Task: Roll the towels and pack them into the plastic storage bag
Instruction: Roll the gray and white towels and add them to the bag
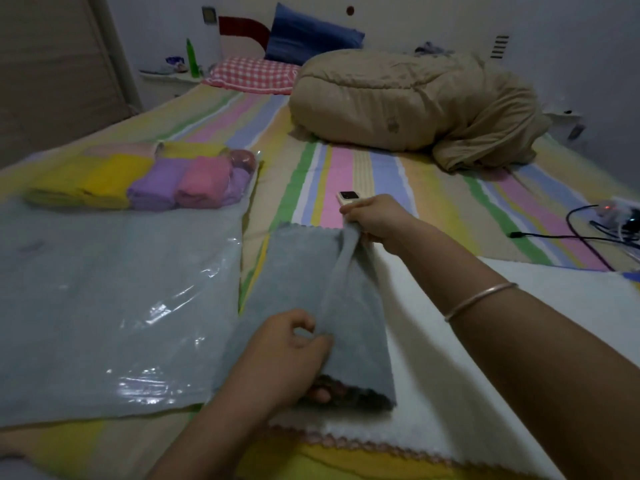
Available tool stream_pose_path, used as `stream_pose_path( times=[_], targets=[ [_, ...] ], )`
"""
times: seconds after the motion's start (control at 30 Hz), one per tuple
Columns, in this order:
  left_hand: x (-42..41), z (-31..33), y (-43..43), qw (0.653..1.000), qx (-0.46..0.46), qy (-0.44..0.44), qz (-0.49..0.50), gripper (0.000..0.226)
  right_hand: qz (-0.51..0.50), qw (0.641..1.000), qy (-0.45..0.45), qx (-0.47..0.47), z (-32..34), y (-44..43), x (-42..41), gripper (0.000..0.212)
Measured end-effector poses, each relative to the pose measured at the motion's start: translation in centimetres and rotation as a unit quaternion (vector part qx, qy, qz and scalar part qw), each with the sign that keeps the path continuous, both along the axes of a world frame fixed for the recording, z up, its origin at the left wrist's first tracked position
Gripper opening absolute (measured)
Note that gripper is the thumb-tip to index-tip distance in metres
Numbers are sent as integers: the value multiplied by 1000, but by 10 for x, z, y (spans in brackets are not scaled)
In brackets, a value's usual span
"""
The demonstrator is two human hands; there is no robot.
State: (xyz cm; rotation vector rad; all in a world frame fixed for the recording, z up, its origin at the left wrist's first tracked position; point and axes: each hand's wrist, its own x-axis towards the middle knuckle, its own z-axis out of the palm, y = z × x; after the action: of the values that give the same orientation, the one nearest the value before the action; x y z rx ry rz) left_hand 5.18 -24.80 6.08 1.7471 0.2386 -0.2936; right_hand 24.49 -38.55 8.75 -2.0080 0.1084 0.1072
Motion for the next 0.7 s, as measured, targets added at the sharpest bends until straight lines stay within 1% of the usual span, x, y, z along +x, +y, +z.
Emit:
stream_pose_path(
  times=[0.03,0.1,0.17,0.27,0.3,0.33,0.43,0.47,0.5,0.57,0.63,0.7],
  targets=[
    [-3,-2,11,1000,-14,8,17,8,9,1000,-1,-12,-2,15,3,26],
    [-8,-6,31,999,3,-8,42,8,34,999,8,-38,-11,43,12,32],
    [-11,-11,46,997,33,-37,60,7,57,996,26,-66,-22,69,16,28],
    [-13,-20,63,986,129,-78,72,3,42,989,5,-141,-39,97,23,32],
    [-12,-24,67,980,160,-89,72,4,43,987,3,-154,-42,103,21,34],
    [-12,-27,71,976,184,-96,72,6,48,986,-4,-157,-44,107,19,36],
    [-12,-32,77,966,221,-107,79,14,64,992,-30,-103,-44,106,6,41],
    [-12,-32,79,964,229,-110,83,16,79,988,-60,-115,-43,102,0,42],
    [-11,-33,80,961,237,-116,85,18,100,976,-100,-163,-42,97,-8,42],
    [-11,-33,82,953,260,-132,81,21,148,933,-169,-280,-47,83,-30,46],
    [-10,-32,84,946,282,-138,73,24,219,882,-187,-372,-57,68,-62,60],
    [-10,-33,88,943,300,-132,65,27,287,829,-176,-446,-69,53,-98,79]
  ],
)
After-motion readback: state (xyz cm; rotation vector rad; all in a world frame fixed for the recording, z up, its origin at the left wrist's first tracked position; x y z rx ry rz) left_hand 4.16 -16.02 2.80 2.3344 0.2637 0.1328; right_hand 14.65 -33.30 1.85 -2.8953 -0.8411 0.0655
